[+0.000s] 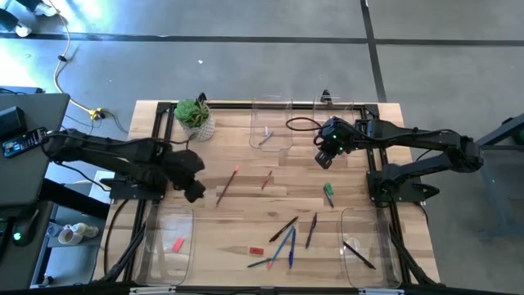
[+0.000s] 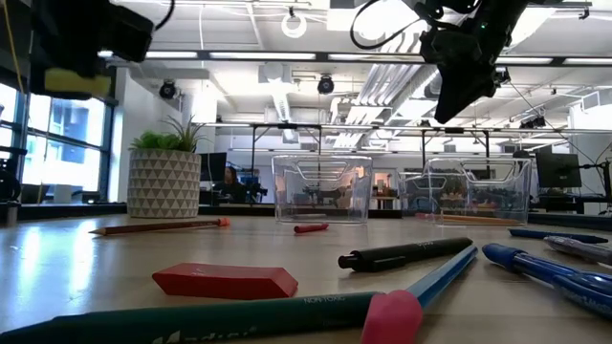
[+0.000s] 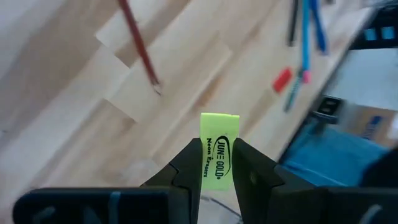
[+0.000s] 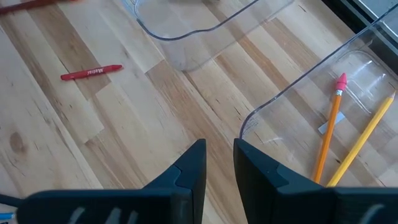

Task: Sort crayons/erasers/pens/pencils in bins
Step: Put the light green eraser into the bottom left transparent bin

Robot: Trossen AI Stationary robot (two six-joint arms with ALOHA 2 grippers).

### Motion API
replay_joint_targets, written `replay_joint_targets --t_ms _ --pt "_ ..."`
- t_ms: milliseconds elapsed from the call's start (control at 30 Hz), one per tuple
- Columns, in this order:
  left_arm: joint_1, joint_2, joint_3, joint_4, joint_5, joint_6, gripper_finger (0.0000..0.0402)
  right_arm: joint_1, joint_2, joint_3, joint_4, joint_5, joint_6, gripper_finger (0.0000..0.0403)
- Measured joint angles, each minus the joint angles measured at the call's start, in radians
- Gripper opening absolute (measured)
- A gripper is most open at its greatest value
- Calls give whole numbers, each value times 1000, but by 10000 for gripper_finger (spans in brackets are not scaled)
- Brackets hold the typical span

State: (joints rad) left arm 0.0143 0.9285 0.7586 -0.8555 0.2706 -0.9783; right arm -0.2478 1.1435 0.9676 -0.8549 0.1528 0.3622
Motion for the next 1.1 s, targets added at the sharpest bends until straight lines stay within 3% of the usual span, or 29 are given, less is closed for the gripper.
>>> replay_joint_targets --t_ms 200,400,800,1100 --pt "-3 -96 42 -77 123 -26 62 0 0 0 3 0 1 73" --pt "-54 -126 113 -198 123 -91 62 0 0 0 5 0 23 73" --pt "-383 -69 47 -241 -7 -326 62 0 0 0 6 0 41 73" --pt "-624 8 20 -179 -81 -561 62 0 0 0 7 -1 68 73"
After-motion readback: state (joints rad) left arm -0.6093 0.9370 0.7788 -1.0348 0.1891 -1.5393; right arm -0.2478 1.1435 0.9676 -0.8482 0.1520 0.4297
